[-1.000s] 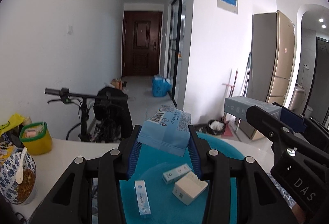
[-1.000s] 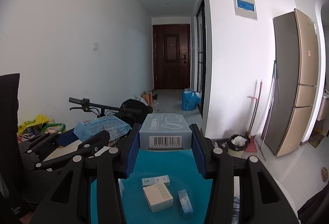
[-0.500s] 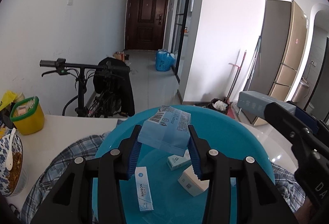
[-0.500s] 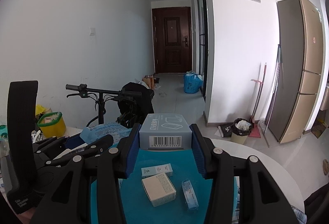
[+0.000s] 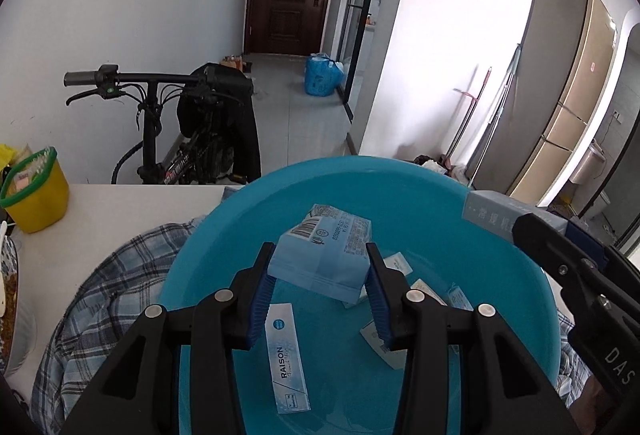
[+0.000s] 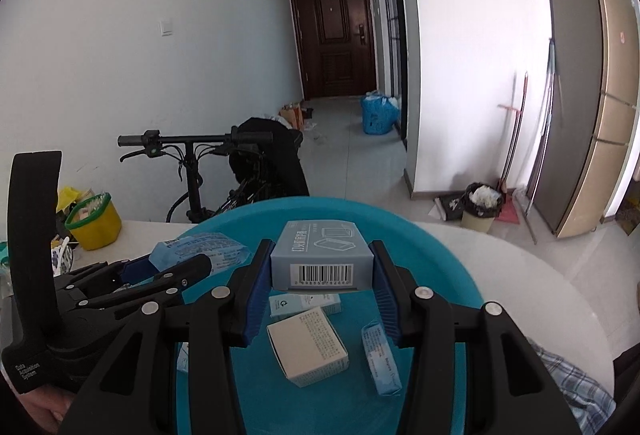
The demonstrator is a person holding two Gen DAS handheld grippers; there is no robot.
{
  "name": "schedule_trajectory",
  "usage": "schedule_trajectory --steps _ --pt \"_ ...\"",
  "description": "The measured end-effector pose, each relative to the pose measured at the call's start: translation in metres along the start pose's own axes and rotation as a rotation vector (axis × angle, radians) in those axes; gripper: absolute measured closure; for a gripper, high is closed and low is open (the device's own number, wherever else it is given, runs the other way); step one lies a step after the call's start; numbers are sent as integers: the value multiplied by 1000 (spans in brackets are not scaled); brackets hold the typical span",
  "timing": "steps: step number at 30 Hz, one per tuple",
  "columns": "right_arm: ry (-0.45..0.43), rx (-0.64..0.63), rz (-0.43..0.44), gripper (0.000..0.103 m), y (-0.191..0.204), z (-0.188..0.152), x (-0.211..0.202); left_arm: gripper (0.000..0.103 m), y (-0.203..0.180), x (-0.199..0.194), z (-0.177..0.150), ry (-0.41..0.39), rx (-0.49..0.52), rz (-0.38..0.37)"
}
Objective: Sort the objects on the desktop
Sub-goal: 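Lower both held items down into the turquoise basin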
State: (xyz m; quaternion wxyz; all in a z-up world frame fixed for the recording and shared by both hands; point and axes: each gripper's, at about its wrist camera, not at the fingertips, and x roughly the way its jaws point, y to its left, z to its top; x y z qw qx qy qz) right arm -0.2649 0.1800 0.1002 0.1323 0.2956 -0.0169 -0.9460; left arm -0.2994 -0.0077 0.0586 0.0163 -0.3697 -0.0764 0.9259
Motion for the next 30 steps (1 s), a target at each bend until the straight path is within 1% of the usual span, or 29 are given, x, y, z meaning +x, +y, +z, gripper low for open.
schedule_trajectory --steps 10,14,20,23,30 --pt "72 17 4 57 -8 -7 21 58 2 16 -3 47 13 14" --pt "101 29 20 57 -12 -11 28 58 1 21 -5 63 17 13" --pt "121 36 23 57 -12 -13 34 58 2 24 -6 73 9 7" --pt "132 40 20 57 -13 -14 37 58 2 25 -6 72 11 18" --pt "148 36 28 57 -13 -15 39 58 5 29 -7 93 0 12"
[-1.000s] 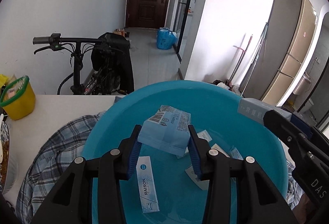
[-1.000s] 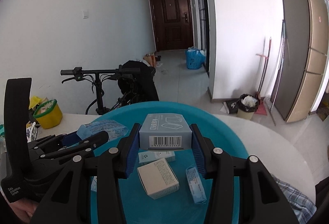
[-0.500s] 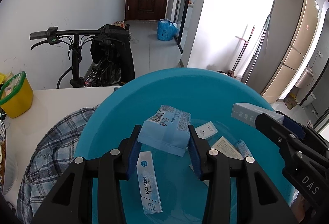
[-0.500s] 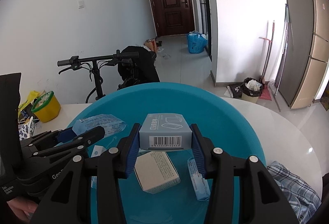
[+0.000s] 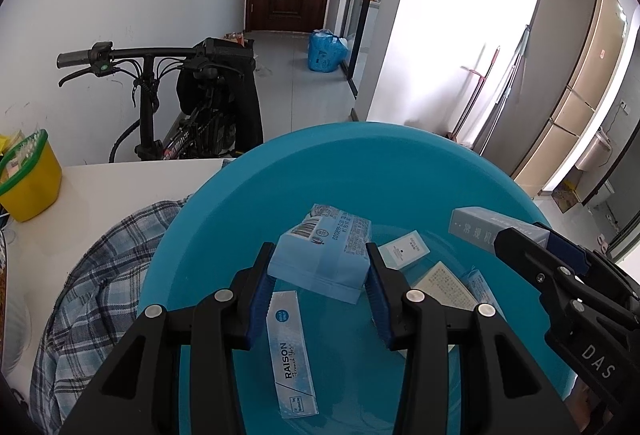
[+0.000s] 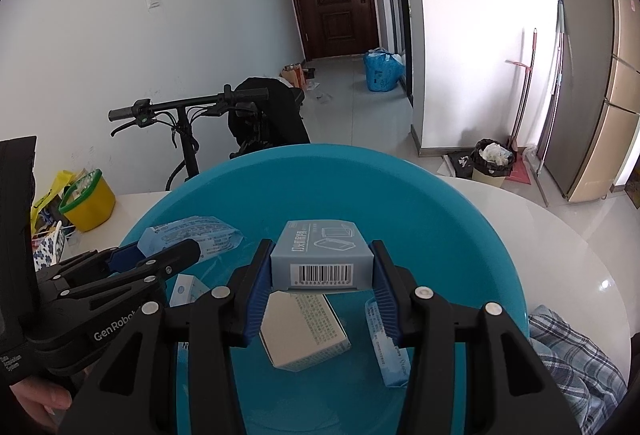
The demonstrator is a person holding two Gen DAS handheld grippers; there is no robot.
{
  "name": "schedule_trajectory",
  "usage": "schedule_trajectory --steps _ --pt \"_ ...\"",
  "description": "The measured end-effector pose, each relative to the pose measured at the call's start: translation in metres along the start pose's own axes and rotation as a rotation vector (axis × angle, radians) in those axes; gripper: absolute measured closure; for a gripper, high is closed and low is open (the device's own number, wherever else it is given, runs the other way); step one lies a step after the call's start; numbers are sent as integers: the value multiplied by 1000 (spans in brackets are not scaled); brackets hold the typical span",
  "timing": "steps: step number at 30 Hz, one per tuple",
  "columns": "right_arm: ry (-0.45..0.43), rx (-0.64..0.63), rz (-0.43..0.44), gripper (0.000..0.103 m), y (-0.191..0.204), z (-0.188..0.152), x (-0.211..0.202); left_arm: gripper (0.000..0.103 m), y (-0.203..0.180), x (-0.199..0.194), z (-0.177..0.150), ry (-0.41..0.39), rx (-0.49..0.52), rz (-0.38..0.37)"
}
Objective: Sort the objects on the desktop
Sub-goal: 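Lower both held items down into the turquoise basin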
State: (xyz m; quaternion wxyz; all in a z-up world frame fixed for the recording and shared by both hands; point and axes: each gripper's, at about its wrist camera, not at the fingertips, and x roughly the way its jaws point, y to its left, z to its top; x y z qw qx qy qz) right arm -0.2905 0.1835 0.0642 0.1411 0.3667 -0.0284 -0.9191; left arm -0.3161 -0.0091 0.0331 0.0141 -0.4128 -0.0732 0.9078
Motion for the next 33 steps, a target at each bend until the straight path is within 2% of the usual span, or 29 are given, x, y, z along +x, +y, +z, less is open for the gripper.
schedule_trajectory --steps 12,23,29,33 --pt "54 -39 -20 57 7 -5 9 58 2 7 -2 45 -8 4" --pt "64 -43 -16 57 5 -6 11 58 2 13 -5 77 0 8" --pt "73 -59 -12 57 8 -7 12 58 -3 16 -8 94 45 65" --pt "79 -48 -21 57 7 -7 13 58 0 18 -8 109 27 57"
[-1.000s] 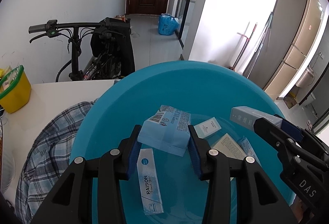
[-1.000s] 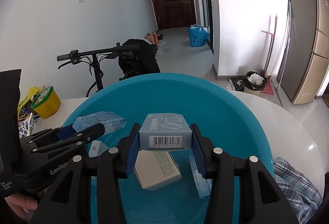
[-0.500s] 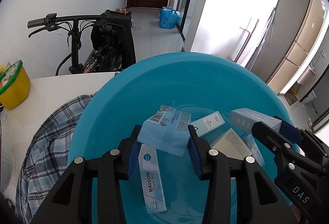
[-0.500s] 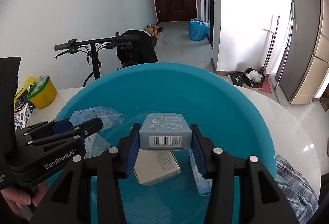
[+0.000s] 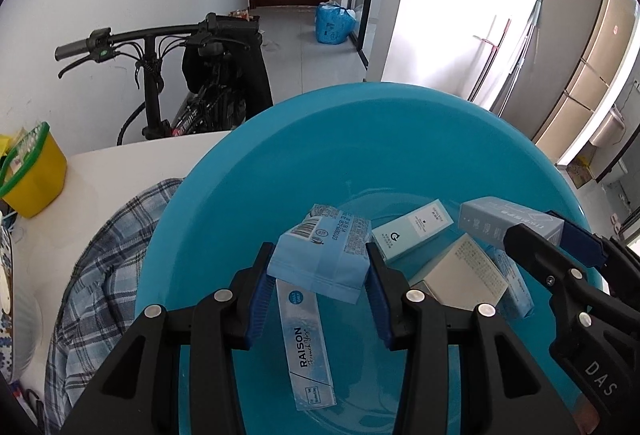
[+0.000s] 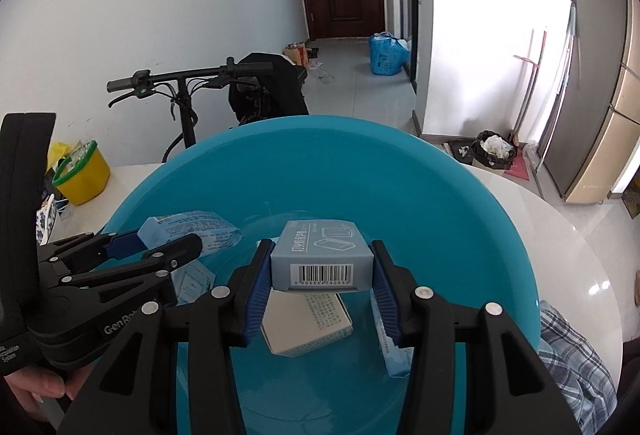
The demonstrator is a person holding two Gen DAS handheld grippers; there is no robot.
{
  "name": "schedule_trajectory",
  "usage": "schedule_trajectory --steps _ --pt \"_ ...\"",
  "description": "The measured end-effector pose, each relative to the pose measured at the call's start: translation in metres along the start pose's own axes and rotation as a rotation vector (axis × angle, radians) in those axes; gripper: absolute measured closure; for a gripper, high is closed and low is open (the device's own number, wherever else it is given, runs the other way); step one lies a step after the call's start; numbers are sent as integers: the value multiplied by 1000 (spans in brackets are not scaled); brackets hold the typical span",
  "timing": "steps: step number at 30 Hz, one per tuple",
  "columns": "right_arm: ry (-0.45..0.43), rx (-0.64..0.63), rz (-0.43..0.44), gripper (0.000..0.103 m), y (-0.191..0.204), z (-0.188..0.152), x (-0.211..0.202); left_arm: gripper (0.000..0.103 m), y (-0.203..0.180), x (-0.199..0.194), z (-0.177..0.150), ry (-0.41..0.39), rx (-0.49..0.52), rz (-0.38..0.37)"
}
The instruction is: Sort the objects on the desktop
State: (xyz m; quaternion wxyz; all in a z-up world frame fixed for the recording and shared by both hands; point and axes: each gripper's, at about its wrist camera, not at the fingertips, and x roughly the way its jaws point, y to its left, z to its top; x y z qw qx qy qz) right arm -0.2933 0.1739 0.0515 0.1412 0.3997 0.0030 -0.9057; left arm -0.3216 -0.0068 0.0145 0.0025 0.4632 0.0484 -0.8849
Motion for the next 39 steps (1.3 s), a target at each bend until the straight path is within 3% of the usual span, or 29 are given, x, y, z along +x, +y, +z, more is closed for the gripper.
schedule_trajectory --steps 9,11,13,15,21,25,39 --pt "4 -1 5 57 1 1 1 58 4 3 -1 21 -27 -34" --pt "4 -2 5 57 1 1 1 50 4 3 -1 22 -28 -30" --pt "5 -2 7 57 0 1 1 34 4 0 0 9 -32 -28" --pt "6 1 5 57 -1 1 1 29 5 -4 0 -20 -40 -24" --pt "8 11 5 57 -3 0 1 29 9 -10 2 -28 -53 -26" --pt "24 23 -14 42 -4 0 2 29 9 -12 3 -32 -54 -29" --pt "8 20 -25 34 -5 2 -5 26 12 -30 7 -107 -63 -5"
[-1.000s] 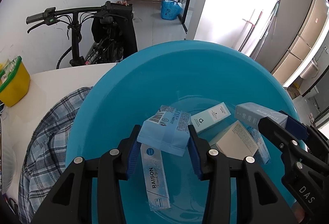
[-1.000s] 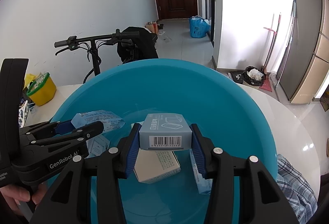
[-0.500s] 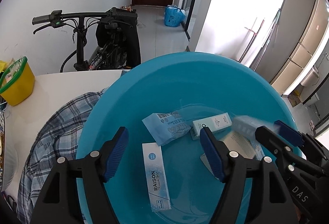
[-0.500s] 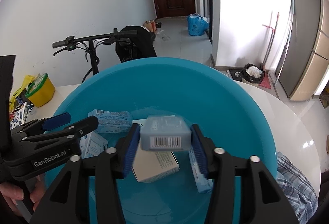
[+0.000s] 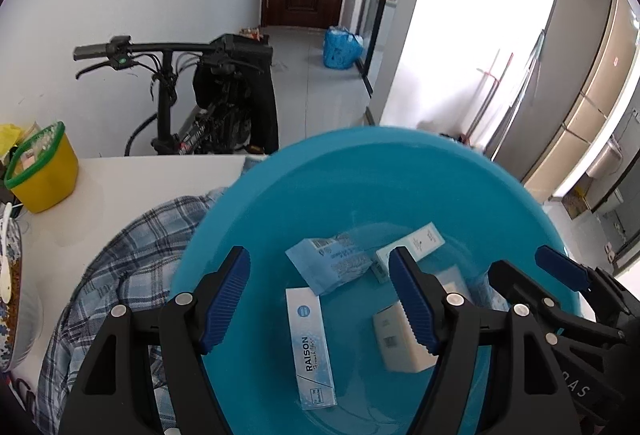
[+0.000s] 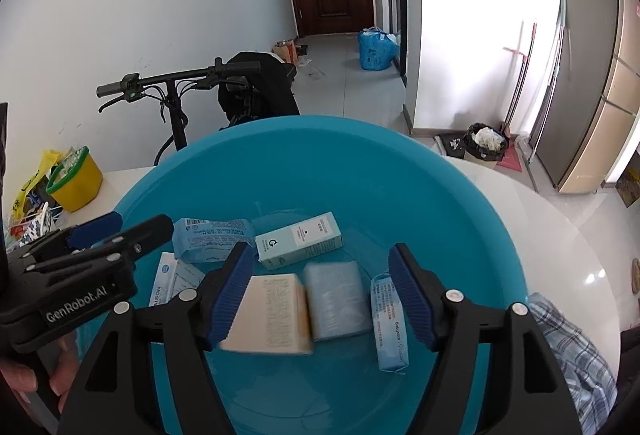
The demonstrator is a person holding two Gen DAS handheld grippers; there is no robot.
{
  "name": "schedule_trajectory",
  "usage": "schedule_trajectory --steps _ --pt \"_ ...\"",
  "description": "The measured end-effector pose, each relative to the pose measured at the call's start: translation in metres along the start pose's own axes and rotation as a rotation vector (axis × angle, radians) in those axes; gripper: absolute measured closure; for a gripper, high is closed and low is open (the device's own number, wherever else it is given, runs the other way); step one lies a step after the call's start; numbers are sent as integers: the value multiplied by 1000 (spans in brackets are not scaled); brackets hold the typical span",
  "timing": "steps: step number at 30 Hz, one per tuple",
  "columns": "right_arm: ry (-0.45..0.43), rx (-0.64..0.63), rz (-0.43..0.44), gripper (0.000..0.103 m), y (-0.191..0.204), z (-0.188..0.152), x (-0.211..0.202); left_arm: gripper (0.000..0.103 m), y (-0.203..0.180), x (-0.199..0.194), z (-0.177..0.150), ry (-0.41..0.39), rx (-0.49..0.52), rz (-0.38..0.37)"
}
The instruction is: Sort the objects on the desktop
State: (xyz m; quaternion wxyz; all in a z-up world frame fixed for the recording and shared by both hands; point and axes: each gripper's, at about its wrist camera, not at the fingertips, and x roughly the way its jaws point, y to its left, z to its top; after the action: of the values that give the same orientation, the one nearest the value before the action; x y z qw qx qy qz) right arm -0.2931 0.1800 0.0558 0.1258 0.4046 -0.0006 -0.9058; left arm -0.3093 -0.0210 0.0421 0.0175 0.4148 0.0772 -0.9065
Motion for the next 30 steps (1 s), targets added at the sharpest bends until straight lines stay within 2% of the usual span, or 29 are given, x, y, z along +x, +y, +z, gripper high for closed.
schedule_trajectory --steps 1,2,5,10,12,15,17,18,19,24,30 --pt "-7 -3 -2 34 1 0 -2 19 0 -3 1 -13 -1 9" --pt "-13 -3 -5 33 1 1 -4 18 0 -8 1 -34 -1 15" --pt "-35 4 -10 32 0 4 -11 18 0 -21 3 -85 0 19" --pt "-83 4 -43 31 -1 8 -26 18 4 -39 8 -129 -11 -14" --pt "-104 16 -43 26 -2 10 -32 18 4 -50 9 -178 -20 -26" --pt "-175 57 -35 12 -6 13 -46 16 6 -75 8 -316 -48 -15" --pt "-221 77 -30 11 -8 14 -57 9 9 -92 6 -394 -67 -11" --pt "-240 77 -32 8 -8 14 -62 2 11 -98 6 -418 -72 -16" --pt "-259 73 -38 4 -7 15 -67 0 13 -106 5 -445 -78 -28" --pt "-401 34 -81 0 -1 16 -97 0 21 -129 3 -539 -96 -46" --pt "-539 27 -54 0 -5 13 -132 0 12 -150 -2 -592 -46 -24"
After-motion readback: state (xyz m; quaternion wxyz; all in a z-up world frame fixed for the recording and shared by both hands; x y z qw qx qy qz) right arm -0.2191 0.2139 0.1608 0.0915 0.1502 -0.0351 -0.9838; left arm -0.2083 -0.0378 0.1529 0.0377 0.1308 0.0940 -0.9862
